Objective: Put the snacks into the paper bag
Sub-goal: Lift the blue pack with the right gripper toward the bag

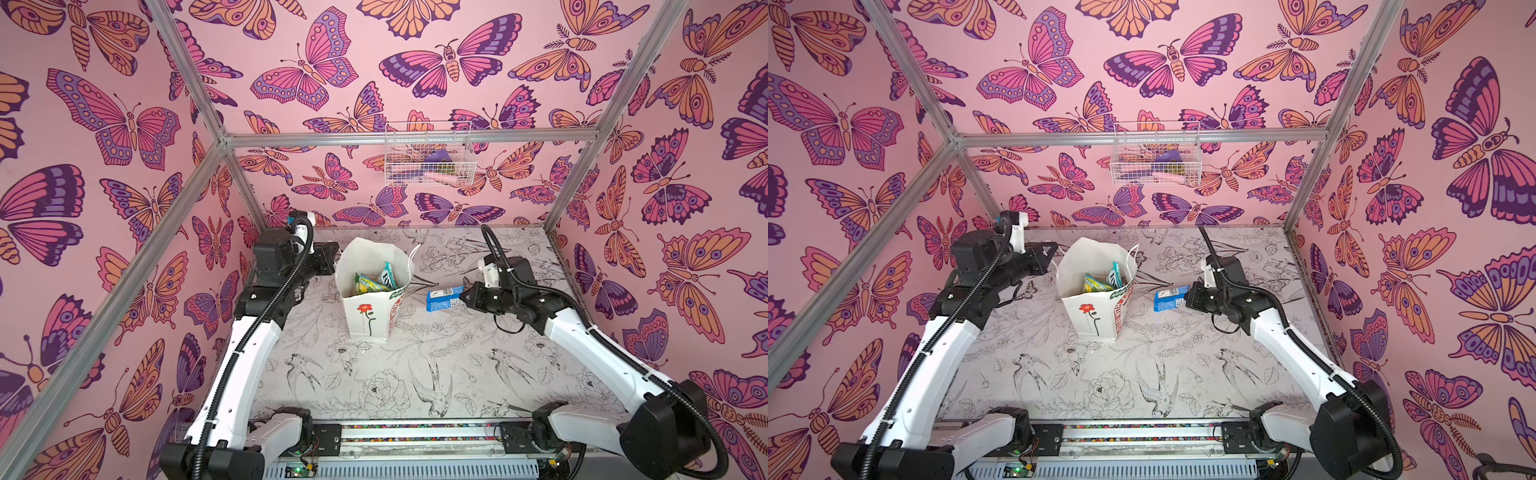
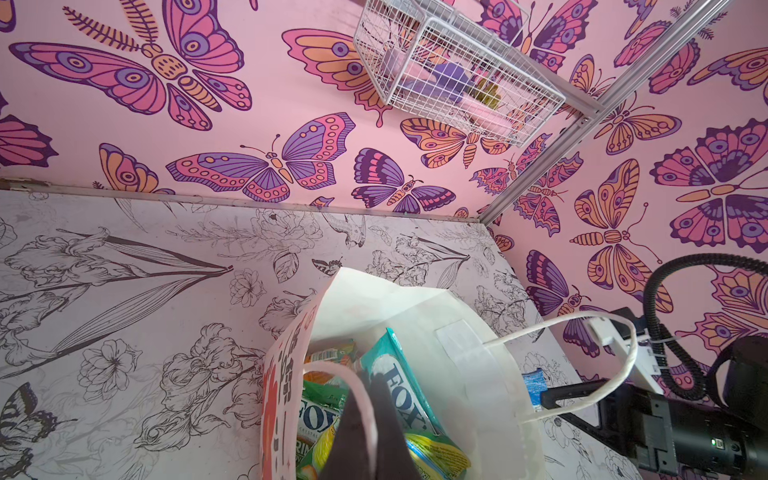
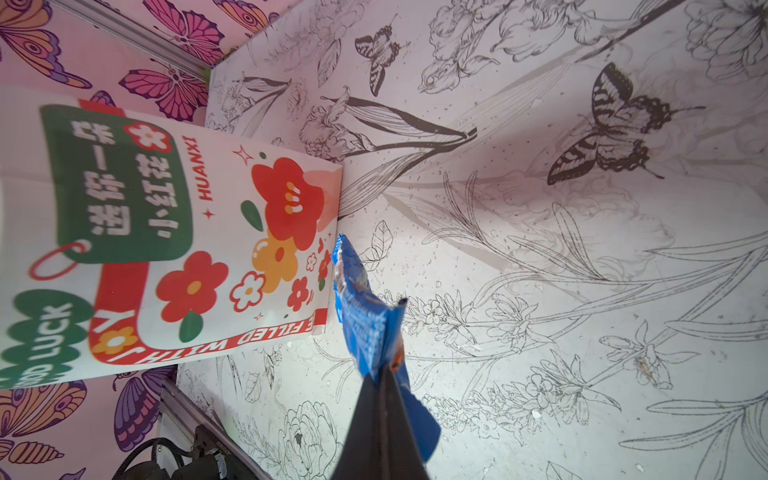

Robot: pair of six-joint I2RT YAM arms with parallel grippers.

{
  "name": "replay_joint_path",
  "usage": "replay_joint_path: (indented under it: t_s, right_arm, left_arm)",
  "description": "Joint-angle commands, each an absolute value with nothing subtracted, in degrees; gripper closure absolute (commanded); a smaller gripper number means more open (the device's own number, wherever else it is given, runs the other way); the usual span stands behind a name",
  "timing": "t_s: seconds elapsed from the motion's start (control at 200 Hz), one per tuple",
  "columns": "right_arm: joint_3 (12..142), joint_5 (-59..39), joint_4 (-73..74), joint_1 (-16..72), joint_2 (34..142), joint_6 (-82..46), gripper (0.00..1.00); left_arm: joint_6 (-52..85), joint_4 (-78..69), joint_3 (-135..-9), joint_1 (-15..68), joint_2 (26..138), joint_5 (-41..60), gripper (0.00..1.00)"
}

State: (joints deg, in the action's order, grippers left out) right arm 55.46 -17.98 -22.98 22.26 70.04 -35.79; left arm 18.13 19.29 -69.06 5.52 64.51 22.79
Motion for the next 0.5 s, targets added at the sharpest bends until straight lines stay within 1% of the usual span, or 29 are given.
replay_joint_path:
  t_s: [0.0, 0.496]
  right_arm:
    - [58.56, -17.33, -23.99, 22.10, 67.96, -35.64, 1.00]
    - [64.79, -17.22, -25.90, 22.14, 65.53, -34.98, 1.00]
  left_arm:
    - [18.19, 15.67, -68.29, 5.06, 63.20, 24.21, 1.00]
    - [18.41, 15.10, -68.17, 5.02, 62.75, 24.94, 1.00]
